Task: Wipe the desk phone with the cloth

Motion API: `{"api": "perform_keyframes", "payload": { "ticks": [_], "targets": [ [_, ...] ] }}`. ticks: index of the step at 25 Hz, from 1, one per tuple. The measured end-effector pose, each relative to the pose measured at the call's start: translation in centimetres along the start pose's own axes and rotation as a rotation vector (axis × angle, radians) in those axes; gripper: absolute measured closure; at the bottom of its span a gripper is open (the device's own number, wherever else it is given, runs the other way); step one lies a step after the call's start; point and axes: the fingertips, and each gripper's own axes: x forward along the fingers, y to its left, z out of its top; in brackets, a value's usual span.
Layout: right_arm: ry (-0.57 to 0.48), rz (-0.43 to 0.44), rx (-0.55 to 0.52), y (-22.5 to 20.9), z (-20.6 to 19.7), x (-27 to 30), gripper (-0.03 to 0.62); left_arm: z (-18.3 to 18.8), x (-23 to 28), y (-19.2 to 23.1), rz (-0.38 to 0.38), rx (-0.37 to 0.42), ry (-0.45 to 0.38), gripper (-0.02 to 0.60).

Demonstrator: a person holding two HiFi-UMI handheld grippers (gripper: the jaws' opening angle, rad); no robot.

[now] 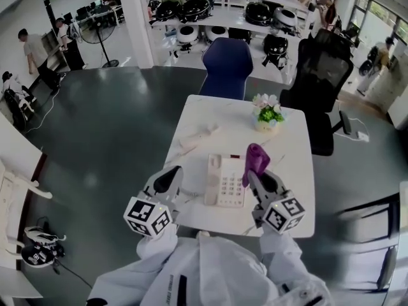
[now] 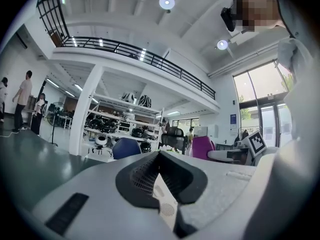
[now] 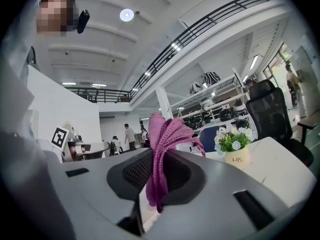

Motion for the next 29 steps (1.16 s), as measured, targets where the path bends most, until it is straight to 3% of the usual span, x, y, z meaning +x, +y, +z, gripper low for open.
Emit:
{"api": "perform_keyframes", "payload": {
  "ticks": [19,29],
  "targets": [
    [0.000,-0.050,-0.100,-0.1,1.3,0.7,0.557,1.7,-0.3,1.6,0.039,0.034,-0.038,0.583],
    [0.004,-0.070,-0.097,-0.6,1.2,0.8,0.557,1.4,-0.5,2.2,0.055,0.026,-0.036,0.584]
  ]
}}
